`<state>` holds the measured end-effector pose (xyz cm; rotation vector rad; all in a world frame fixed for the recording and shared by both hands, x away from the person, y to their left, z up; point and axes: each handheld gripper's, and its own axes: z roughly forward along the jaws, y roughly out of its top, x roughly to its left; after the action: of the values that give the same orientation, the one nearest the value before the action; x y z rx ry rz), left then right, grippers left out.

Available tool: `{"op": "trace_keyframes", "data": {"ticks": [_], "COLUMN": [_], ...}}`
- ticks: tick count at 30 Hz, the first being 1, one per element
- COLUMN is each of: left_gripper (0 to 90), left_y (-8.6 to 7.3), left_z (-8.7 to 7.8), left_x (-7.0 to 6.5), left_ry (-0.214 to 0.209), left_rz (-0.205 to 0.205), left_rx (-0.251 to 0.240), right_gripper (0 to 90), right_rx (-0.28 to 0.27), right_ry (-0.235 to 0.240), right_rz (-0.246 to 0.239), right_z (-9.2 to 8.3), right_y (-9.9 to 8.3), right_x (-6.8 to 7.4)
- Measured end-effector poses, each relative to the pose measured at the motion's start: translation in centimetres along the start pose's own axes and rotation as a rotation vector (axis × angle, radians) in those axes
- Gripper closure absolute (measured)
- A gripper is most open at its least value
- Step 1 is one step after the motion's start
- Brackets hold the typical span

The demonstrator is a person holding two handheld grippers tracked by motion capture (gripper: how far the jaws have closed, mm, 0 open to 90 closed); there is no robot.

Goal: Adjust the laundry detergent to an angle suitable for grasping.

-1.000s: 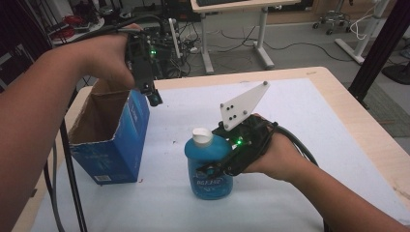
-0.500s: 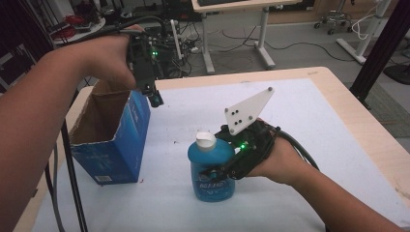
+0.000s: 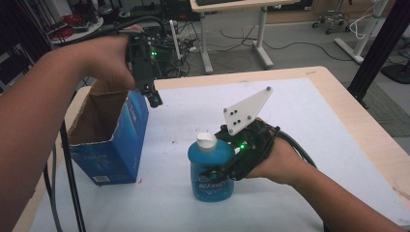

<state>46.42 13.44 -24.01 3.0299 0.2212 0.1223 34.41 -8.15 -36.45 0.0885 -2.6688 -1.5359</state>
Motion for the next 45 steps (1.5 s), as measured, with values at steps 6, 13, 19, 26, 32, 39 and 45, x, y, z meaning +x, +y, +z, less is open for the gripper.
{"op": "trace_keyframes", "data": {"ticks": [6,13,19,26,32,39,45], "left_gripper": [1.6,1.7,1.7,1.7,1.7,1.6,1.7], "left_y": [0.0,0.0,0.0,0.0,0.0,-0.1,-0.2], "left_z": [0.0,0.0,0.0,0.1,0.1,0.1,0.0], "left_x": [0.0,0.1,0.1,0.1,0.0,0.0,0.0], "left_ry": [-0.002,-0.001,-0.002,-0.003,-0.003,-0.002,-0.001], "left_rz": [0.001,-0.001,-0.001,0.000,-0.001,-0.003,-0.002], "left_rx": [0.005,0.005,0.006,0.008,0.007,0.011,0.013], "right_gripper": [35.0,31.4,27.0,25.5,23.3,22.7,21.4], "right_rx": [0.001,0.006,0.012,0.025,0.041,0.053,0.095], "right_ry": [-0.006,-0.008,-0.005,-0.006,-0.010,-0.012,-0.029], "right_rz": [0.005,0.014,0.020,0.024,0.034,0.030,0.038], "right_z": [0.0,-0.6,-1.1,-1.9,-2.7,-3.5,-4.3], "right_y": [0.1,0.1,0.2,0.2,0.2,0.2,0.1], "right_x": [0.0,0.0,0.1,0.3,0.3,0.3,0.2]}}
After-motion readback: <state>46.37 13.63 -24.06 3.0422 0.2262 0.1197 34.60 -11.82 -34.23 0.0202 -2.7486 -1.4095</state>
